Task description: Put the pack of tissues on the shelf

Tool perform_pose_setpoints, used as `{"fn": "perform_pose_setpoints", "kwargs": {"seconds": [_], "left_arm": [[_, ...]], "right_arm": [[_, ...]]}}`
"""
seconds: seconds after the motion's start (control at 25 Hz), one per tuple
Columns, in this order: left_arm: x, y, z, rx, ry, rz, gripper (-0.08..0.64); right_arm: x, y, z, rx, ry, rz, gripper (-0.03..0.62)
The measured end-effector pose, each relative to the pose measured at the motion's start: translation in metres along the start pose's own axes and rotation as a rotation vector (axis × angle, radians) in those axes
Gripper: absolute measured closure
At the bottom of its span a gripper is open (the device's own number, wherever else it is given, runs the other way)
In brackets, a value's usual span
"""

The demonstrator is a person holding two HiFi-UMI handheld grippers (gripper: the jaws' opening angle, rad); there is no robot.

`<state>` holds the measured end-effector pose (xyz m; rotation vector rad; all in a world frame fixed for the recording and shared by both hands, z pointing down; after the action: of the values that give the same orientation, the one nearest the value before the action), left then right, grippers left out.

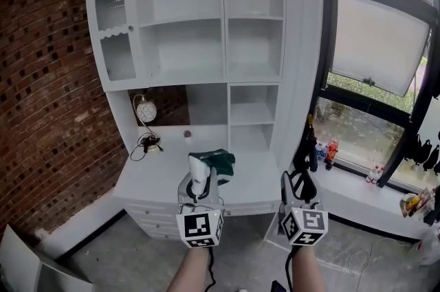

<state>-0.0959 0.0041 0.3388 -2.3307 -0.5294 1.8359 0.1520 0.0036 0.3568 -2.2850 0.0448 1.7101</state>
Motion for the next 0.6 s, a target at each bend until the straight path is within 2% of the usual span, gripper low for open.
{"fn": "perform_pose_setpoints", "kwargs": {"seconds": [0.36,0.6], "left_arm": [[-0.016,0.043,-0.025,0.029,0.001,0.026,0.462],[-0.033,0.063,-0.03,0.03,0.024,0.057,0.462]], "right_arm": [[-0.008,0.044,-0.037,0.063,-0.008,0.041,0.368],[-0.03,0.065,-0.056,0.048,0.035,0.08,0.368]]}}
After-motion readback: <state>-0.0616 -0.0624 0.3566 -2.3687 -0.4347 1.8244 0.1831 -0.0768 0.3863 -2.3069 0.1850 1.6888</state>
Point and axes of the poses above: the fingertips, and each gripper's own axes: y forward along the fingers, z to its left, x out of its top, the point moved 2 cm from there along -y, backward along the fingers, and after that the axes turned 12 degrees about y, right-handed, at the moved point
